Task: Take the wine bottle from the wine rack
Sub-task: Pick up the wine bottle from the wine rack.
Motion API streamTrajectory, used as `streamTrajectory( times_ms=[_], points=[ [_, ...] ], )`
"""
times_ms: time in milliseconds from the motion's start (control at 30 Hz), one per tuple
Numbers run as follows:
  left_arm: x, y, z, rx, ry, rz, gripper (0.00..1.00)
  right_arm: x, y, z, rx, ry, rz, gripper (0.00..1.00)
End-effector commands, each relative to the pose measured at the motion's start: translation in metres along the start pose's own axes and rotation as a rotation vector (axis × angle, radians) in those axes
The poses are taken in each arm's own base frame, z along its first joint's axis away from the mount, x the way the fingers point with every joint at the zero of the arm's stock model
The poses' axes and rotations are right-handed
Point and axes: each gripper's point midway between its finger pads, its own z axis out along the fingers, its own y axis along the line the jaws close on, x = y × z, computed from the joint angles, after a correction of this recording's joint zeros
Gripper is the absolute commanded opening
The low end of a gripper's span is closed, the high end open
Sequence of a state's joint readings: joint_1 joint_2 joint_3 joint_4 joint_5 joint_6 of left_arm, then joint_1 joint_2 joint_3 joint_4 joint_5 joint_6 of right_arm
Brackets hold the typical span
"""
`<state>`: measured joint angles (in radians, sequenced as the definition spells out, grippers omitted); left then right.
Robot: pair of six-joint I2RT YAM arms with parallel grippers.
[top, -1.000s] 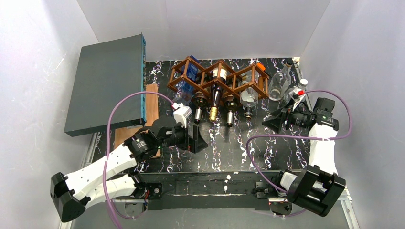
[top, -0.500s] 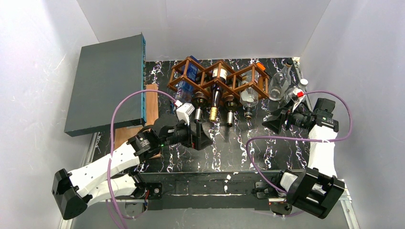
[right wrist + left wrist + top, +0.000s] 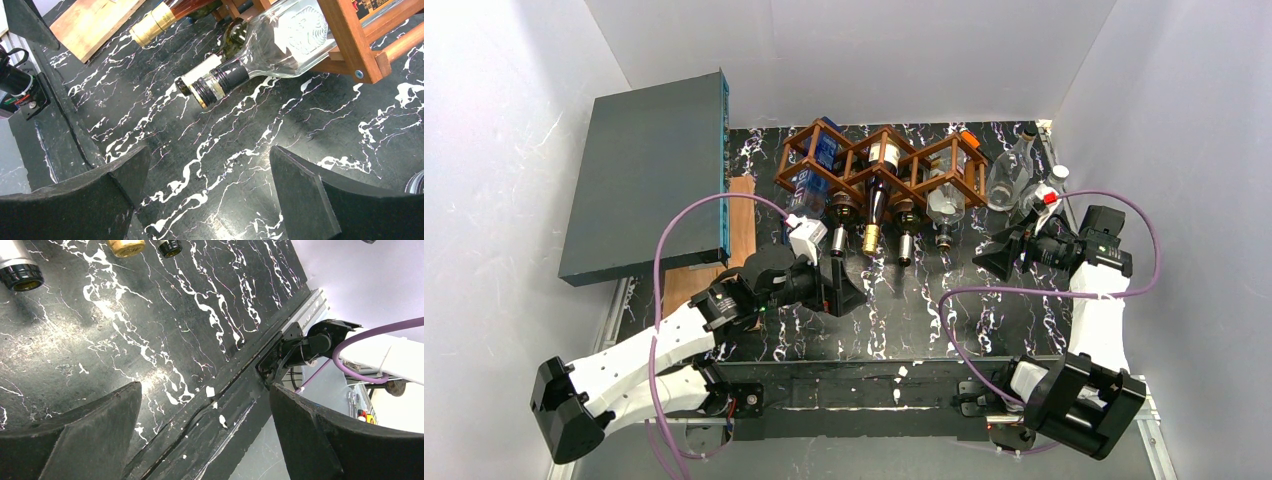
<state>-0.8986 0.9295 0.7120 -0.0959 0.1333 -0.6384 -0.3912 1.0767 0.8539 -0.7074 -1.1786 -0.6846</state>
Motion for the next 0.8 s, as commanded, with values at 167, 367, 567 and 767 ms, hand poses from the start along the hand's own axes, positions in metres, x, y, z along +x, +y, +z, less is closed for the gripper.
streamTrajectory(
  times_ms=[167,367,567,767],
  points=[
    [-0.014,0.01,-0.006,-0.066,-0.04,0.039,0.98,0.003,0.002,0.0,0.0,0.0,-0.021,0.98],
    [-0.023,0.015,-0.006,-0.086,-0.073,0.07,0.98,0.006,0.0,0.002,-0.001,0.005,-0.01,0.98],
    [-0.031,0.034,-0.013,-0.198,-0.092,0.108,0.98,0.008,0.0,0.003,-0.005,0.012,-0.01,0.98],
    [-0.049,0.044,-0.018,-0.267,-0.137,0.144,0.98,0.01,-0.001,0.007,-0.017,0.024,-0.001,0.98]
  ],
)
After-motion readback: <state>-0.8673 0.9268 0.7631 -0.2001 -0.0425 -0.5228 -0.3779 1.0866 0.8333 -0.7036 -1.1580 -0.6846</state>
